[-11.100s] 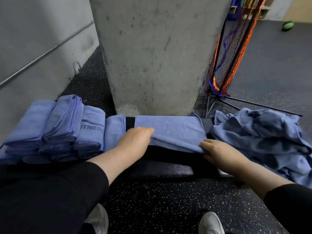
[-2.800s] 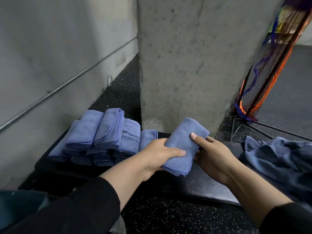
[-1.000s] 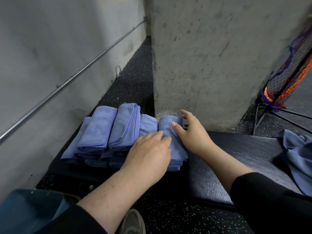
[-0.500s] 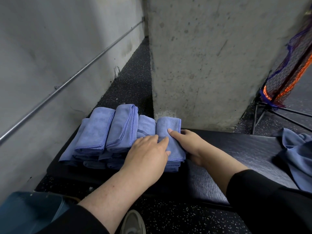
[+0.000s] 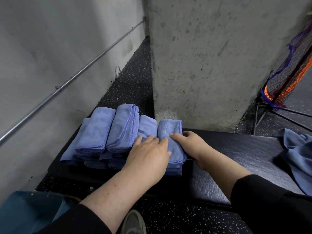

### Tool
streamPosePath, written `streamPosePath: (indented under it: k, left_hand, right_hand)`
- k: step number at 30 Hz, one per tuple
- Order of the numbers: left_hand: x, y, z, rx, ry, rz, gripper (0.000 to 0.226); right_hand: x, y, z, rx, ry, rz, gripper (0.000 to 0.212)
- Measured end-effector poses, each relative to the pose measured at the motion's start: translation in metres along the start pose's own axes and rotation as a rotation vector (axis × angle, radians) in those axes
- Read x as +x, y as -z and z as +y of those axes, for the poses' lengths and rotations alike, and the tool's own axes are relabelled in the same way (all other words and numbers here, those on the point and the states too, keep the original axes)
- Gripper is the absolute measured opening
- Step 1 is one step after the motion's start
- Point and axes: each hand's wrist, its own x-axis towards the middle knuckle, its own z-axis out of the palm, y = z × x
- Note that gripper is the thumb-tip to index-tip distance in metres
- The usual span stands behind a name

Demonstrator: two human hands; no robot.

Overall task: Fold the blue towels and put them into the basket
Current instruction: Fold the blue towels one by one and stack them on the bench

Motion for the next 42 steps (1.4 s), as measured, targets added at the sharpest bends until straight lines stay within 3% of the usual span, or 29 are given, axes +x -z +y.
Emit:
streamPosePath:
  k: [3, 5, 7, 9, 13, 18, 24, 32, 38, 42]
  left_hand:
    - [0.0, 0.001, 0.001, 0.011, -0.015, 0.017, 0.055]
    - [0.0, 0.0, 0.001, 0.037, -0.033, -0.014, 0.054]
    - [0.0, 0.001, 0.002, 0.05, -0.031, -0.042, 0.055]
    - [0.0, 0.002, 0.003, 0.055, -0.026, -0.058, 0.058]
    - [0.002, 0.001, 0.002, 0.064, -0.021, -0.123, 0.063]
    - [0.003, 0.004, 0.005, 0.067, -0.02, -0.097, 0.06]
    - [0.007, 0.016, 0.013, -0.002, -0.016, 0.068, 0.042]
    - [0.019, 0.05, 0.065, -0.342, 0.01, 0.314, 0.034]
    - [0.031, 0.054, 0.13, -0.504, -0.052, 0.24, 0.027]
    - [0.036, 0.053, 0.174, -0.552, -0.104, 0.179, 0.026]
  right_hand:
    - [0.005, -0.002, 0.003, -0.178, 0.043, 0.096, 0.073]
    - [0.005, -0.001, 0.004, -0.353, 0.187, 0.246, 0.092]
    - [0.002, 0.003, 0.002, -0.584, 0.5, 0.372, 0.088]
    - [0.002, 0.007, -0.001, -0.771, 0.722, 0.322, 0.07]
    - [0.006, 0.01, 0.002, -0.997, 0.545, 0.046, 0.061]
    - [0.002, 0.017, -0.006, -0.852, 0.537, 0.02, 0.054]
    - [-0.011, 0.032, -0.017, -0.604, 0.66, 0.129, 0.048]
    - [-0.058, 0.093, -0.027, -0.599, 0.647, 0.394, 0.039]
    - [-0.113, 0.196, -0.01, -0.678, 0.516, 0.604, 0.026]
    - [-0.153, 0.278, 0.014, -0.763, 0.485, 0.847, 0.024]
